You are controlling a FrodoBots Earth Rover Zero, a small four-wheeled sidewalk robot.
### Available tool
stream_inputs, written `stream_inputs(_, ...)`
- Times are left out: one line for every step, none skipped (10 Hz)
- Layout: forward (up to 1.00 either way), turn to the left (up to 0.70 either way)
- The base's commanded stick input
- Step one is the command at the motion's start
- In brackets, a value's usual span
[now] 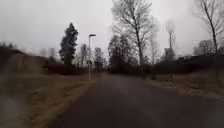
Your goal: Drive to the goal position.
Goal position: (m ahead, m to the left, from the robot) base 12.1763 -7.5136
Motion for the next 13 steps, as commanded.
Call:
stream_inputs(0.67,0.00)
stream_inputs(0.67,0.00)
stream_inputs(0.67,0.00)
stream_inputs(0.67,0.00)
stream_inputs(0.67,0.00)
stream_inputs(0.67,0.00)
stream_inputs(0.67,0.00)
stream_inputs(0.67,0.00)
stream_inputs(0.67,0.00)
stream_inputs(0.67,0.00)
stream_inputs(0.67,0.04)
stream_inputs(0.67,0.13)
stream_inputs(0.67,0.22)
